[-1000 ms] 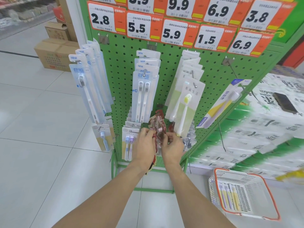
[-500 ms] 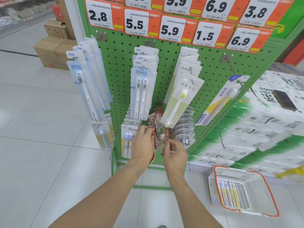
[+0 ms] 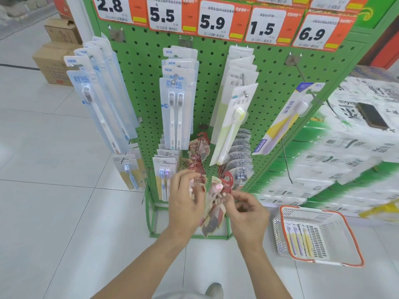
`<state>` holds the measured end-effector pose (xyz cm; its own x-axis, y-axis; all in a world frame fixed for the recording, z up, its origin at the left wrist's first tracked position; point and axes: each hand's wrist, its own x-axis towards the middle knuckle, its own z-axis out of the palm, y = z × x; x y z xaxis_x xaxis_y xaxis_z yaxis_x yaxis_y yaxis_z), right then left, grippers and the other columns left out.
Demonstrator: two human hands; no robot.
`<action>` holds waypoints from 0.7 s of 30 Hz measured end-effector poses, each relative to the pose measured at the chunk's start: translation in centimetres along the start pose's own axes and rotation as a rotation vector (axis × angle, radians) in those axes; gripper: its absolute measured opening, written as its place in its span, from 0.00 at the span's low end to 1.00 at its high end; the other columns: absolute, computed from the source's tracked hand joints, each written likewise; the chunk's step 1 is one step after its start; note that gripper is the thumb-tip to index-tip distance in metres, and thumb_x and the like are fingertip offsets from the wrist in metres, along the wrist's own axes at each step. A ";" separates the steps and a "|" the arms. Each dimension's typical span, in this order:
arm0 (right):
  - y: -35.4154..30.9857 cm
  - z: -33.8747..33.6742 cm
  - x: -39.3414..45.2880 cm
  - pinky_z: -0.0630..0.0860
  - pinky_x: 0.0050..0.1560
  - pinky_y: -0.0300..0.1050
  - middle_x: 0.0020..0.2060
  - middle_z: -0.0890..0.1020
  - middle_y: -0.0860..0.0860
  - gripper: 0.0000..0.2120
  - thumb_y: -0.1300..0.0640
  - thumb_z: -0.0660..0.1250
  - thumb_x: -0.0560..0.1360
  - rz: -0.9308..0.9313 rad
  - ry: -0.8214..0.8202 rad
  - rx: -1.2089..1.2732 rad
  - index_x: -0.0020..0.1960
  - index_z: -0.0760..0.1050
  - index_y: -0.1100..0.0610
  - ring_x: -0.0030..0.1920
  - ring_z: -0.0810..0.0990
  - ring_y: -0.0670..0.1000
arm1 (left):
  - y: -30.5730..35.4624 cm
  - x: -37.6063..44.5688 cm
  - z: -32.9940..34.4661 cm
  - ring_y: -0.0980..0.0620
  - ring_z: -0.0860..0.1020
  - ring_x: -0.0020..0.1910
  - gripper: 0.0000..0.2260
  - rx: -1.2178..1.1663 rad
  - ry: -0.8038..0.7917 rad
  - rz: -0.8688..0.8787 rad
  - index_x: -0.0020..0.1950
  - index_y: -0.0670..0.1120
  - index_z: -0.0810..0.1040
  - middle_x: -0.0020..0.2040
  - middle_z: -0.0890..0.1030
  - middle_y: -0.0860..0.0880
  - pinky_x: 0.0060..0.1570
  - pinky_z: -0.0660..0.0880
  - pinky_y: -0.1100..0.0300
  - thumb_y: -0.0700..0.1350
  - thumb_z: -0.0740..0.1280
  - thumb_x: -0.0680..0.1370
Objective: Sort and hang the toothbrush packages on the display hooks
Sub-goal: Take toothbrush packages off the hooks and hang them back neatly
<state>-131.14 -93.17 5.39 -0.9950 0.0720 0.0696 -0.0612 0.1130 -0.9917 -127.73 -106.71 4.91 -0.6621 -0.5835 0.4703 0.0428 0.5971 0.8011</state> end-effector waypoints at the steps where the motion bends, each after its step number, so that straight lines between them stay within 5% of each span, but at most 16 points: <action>1: -0.1 -0.2 -0.1 0.75 0.32 0.38 0.27 0.80 0.59 0.11 0.67 0.76 0.71 0.023 -0.041 0.021 0.41 0.84 0.52 0.26 0.75 0.49 | 0.3 -0.7 -0.3 0.60 0.72 0.62 0.12 -0.038 -0.060 -0.036 0.60 0.44 0.78 0.59 0.75 0.50 0.63 0.64 0.72 0.37 0.66 0.77; 4: -0.4 -0.7 -0.1 0.73 0.27 0.39 0.25 0.79 0.59 0.08 0.69 0.75 0.72 0.086 -0.135 0.086 0.40 0.84 0.57 0.22 0.73 0.48 | 0.2 -2.3 -1.3 0.66 0.73 0.63 0.14 -0.137 -0.366 -0.353 0.67 0.53 0.73 0.63 0.76 0.58 0.61 0.69 0.71 0.47 0.67 0.81; 7: -0.5 -1.0 0.3 0.67 0.23 0.37 0.24 0.78 0.56 0.05 0.69 0.74 0.73 0.203 -0.189 0.220 0.42 0.84 0.61 0.21 0.69 0.47 | -0.1 -2.1 -2.5 0.59 0.83 0.47 0.06 -0.437 -0.484 -0.695 0.55 0.52 0.79 0.50 0.86 0.52 0.46 0.75 0.68 0.42 0.69 0.80; 9: -0.5 -1.0 0.5 0.64 0.23 0.37 0.24 0.77 0.54 0.04 0.69 0.72 0.74 0.265 -0.216 0.285 0.43 0.83 0.62 0.21 0.66 0.46 | -0.5 -2.0 -3.5 0.55 0.82 0.40 0.04 -0.513 -0.527 -0.730 0.52 0.47 0.81 0.43 0.87 0.50 0.41 0.75 0.68 0.39 0.69 0.80; 12: -0.6 -0.8 0.5 0.63 0.24 0.36 0.25 0.78 0.51 0.04 0.67 0.70 0.75 0.308 -0.276 0.308 0.43 0.82 0.61 0.22 0.67 0.44 | -0.8 -2.4 -4.3 0.53 0.84 0.44 0.06 -0.585 -0.588 -0.749 0.55 0.42 0.81 0.46 0.87 0.47 0.44 0.77 0.63 0.39 0.70 0.79; 16: -0.6 -1.0 0.3 0.76 0.35 0.41 0.37 0.84 0.55 0.10 0.54 0.73 0.73 0.356 -0.527 0.229 0.48 0.83 0.60 0.33 0.79 0.48 | -0.8 -2.6 -4.1 0.45 0.84 0.45 0.06 -0.596 -0.438 -0.824 0.54 0.41 0.81 0.48 0.87 0.42 0.48 0.78 0.50 0.38 0.71 0.78; 19: 0.1 -1.1 -0.4 0.65 0.31 0.41 0.35 0.72 0.58 0.17 0.49 0.76 0.73 0.373 -0.638 0.099 0.49 0.82 0.63 0.30 0.66 0.51 | -0.9 -2.5 -4.4 0.46 0.84 0.46 0.07 -0.575 -0.463 -0.786 0.55 0.42 0.81 0.49 0.87 0.43 0.48 0.79 0.49 0.40 0.72 0.78; 21: 0.5 -1.1 -0.7 0.66 0.35 0.45 0.37 0.74 0.62 0.16 0.49 0.77 0.74 0.413 -0.621 0.140 0.50 0.84 0.62 0.35 0.67 0.54 | -0.9 -2.5 -4.8 0.44 0.83 0.47 0.09 -0.552 -0.540 -0.778 0.56 0.45 0.82 0.50 0.86 0.44 0.49 0.80 0.47 0.45 0.73 0.77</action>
<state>-130.36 -92.12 4.98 -0.7985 -0.4949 -0.3427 0.3578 0.0678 -0.9314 -122.54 -108.37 4.79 -0.8880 -0.2953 -0.3525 -0.2890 -0.2379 0.9273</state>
